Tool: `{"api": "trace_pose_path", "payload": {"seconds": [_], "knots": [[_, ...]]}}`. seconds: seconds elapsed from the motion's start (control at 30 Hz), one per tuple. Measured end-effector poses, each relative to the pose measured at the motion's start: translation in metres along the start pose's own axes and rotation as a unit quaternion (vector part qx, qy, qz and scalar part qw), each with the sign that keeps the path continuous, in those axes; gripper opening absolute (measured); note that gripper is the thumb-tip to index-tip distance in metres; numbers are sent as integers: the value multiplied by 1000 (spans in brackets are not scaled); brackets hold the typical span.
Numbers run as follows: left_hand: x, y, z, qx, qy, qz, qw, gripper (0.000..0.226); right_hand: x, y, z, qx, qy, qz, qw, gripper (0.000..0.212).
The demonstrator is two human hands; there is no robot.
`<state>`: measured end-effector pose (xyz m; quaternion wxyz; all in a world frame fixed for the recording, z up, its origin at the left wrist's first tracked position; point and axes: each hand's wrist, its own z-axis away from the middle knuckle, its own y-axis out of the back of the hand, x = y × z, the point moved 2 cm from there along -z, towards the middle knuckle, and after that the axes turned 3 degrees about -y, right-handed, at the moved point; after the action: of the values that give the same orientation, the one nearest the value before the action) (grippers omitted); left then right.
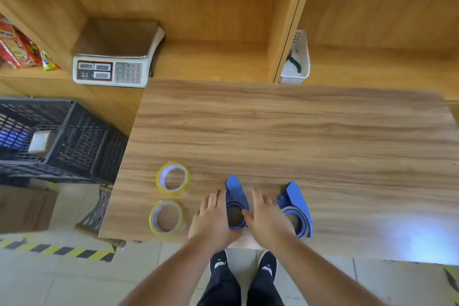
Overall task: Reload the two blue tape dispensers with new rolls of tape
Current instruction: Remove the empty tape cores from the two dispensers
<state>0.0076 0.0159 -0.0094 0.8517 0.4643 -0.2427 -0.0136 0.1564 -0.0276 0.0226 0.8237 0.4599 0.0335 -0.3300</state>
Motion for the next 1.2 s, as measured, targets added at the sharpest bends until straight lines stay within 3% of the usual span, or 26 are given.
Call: {"api": "trace_pose_path", "payload": {"seconds": [0.17, 0.4, 0.6, 0.83, 1.2], "knots": [[3, -24, -3, -19, 31, 13, 999, 85, 6, -29, -7, -37, -32, 10, 999, 42], [0, -33, -11, -38, 24, 29, 999, 87, 15, -39, -9, -50, -38, 8, 998, 30], [-8, -30, -7, -56, 7, 22, 998, 93, 25, -32, -8, -29, -66, 31, 997, 43], [-5, -22, -3, -53, 3, 16, 998, 94, 26, -30, -8, -12, -71, 21, 997, 28], [10, -4, 10, 3, -23, 12, 1000, 91, 22, -9, -5, 12, -65, -4, 998, 25]]}}
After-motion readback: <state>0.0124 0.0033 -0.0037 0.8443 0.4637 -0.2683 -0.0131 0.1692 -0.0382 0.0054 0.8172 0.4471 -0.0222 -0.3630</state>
